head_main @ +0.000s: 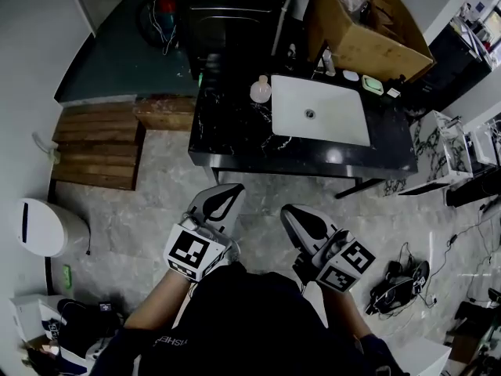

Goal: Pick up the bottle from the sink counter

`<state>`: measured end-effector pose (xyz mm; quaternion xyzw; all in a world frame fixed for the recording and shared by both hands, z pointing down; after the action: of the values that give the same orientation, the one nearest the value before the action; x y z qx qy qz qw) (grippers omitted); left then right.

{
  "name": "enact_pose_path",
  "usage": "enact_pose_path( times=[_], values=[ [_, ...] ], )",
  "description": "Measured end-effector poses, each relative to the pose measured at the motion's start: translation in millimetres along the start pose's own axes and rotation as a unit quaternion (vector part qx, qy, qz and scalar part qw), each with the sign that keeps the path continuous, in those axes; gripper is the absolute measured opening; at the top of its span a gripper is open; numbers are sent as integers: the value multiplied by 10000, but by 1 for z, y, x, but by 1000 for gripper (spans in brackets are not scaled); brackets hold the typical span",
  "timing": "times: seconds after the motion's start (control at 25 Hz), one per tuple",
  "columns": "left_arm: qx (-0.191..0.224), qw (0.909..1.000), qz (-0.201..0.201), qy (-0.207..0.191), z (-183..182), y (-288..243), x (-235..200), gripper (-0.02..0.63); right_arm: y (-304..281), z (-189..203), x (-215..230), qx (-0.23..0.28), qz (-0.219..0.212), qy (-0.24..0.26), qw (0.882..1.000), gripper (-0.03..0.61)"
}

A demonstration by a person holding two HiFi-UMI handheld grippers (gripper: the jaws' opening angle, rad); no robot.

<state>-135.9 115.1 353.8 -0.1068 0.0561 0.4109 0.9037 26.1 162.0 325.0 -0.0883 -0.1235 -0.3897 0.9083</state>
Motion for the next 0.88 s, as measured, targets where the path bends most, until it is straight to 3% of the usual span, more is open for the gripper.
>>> enact_pose_path(
  times=[0.44, 0.88],
  values=[
    [-58, 9998, 148, -91, -12, -12, -26, 9, -26, -5, 13, 83, 167, -72, 9998, 26],
    [-221, 9996, 76, -187, -16, -54, -43, 9, -40, -10, 64, 213, 134, -293, 9993, 26]
  ],
)
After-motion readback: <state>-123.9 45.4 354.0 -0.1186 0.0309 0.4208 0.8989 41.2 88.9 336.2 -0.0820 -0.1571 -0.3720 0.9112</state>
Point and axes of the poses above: the fingertips, and each gripper's own axes: y backward along the fingers, x to its right, z out of its underside, the point moved 6 cm from there along y, backward along the fingers, and after that the axes turned 7 degrees about y, right-handed, at the moved point
